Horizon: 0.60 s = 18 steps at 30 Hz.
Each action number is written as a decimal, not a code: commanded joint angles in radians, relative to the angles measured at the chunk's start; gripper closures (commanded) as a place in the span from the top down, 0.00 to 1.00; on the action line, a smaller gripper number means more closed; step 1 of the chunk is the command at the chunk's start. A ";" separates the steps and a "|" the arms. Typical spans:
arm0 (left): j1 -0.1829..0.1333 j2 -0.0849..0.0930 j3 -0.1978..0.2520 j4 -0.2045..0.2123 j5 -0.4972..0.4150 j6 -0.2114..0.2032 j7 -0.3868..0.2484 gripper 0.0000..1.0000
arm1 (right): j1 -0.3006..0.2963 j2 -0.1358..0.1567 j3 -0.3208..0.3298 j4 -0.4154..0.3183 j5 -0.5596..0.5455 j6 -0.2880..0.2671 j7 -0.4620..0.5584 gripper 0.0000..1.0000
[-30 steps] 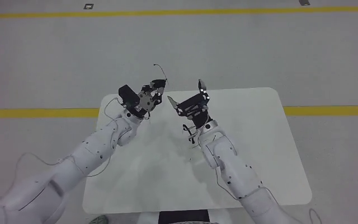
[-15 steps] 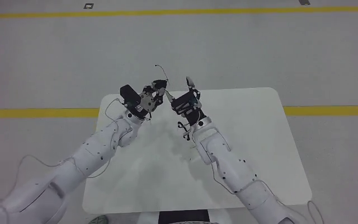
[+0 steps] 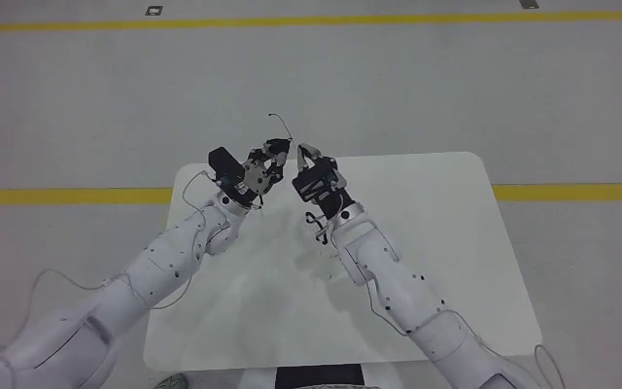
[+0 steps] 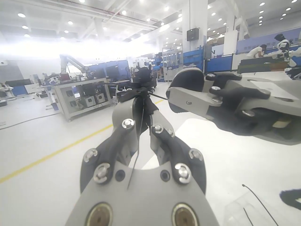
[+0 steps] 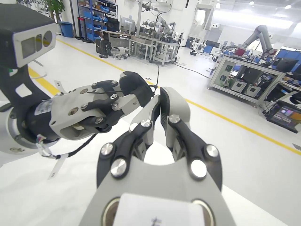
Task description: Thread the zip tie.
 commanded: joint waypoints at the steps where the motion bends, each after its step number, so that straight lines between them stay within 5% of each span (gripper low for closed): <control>1: 0.000 0.000 0.000 0.000 0.000 0.000 0.000 0.00 | 0.003 0.001 -0.002 0.002 0.000 -0.002 0.000 0.14; 18: 0.000 0.000 0.000 0.000 0.000 0.000 0.000 0.00 | 0.002 0.025 -0.007 0.007 0.000 0.012 0.014 0.20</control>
